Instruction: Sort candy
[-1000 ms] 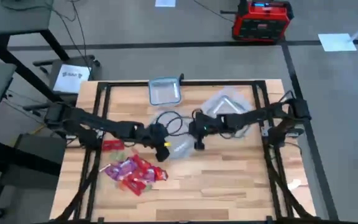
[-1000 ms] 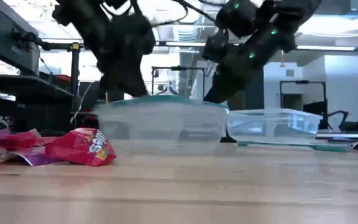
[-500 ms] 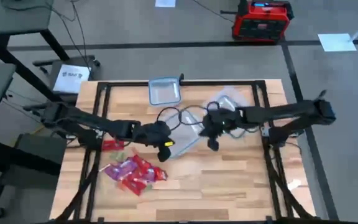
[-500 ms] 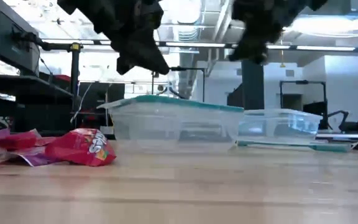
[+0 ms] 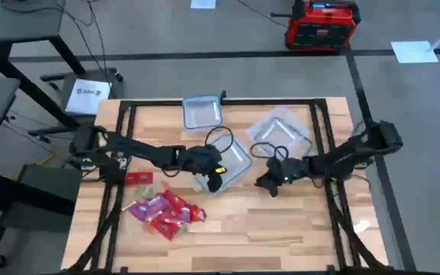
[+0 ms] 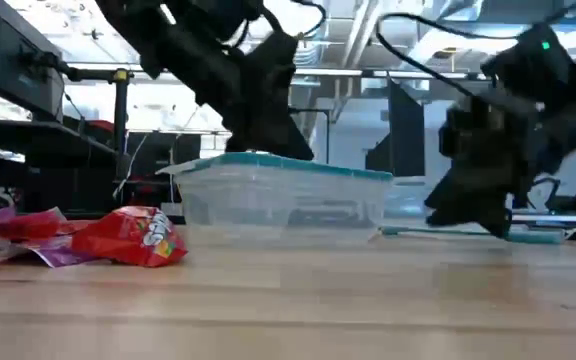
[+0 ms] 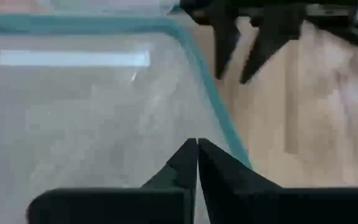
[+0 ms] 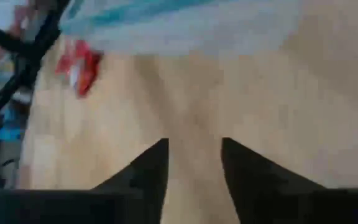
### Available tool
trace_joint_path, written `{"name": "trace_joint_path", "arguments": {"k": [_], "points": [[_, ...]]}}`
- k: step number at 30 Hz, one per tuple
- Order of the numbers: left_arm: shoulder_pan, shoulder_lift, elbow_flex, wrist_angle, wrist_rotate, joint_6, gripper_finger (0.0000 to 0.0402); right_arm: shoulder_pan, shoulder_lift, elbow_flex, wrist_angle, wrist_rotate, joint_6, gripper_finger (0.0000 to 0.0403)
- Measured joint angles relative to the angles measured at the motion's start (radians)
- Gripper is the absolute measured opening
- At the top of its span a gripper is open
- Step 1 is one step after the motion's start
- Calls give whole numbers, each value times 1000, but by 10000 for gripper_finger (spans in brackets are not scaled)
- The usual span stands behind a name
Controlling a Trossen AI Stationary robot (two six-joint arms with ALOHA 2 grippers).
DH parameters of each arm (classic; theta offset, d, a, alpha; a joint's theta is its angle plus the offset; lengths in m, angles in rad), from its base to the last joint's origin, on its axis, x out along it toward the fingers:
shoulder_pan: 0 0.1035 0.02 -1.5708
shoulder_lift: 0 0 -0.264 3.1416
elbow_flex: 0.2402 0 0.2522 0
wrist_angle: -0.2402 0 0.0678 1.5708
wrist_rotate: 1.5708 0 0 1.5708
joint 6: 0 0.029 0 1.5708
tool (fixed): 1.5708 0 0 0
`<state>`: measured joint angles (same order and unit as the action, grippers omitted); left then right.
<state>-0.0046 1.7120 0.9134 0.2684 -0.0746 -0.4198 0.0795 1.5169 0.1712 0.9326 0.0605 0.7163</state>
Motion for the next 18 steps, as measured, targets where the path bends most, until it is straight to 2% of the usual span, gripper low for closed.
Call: {"name": "trace_joint_path", "arguments": {"k": [3,6,10,14,18], "points": [[4,23,0,7,9,13,0,-27,69,1,92,-1,-70,187],[5,46,1,12,62,60,0,-44,128,30,181,-6,-117,195],[5,71,2,8,128,90,0,-50,193,63,166,-13,-131,193],[5,68,2,-12,153,106,0,-32,214,72,167,-13,-146,188],[3,44,2,-68,238,133,0,-5,192,69,165,-80,-149,185]]}}
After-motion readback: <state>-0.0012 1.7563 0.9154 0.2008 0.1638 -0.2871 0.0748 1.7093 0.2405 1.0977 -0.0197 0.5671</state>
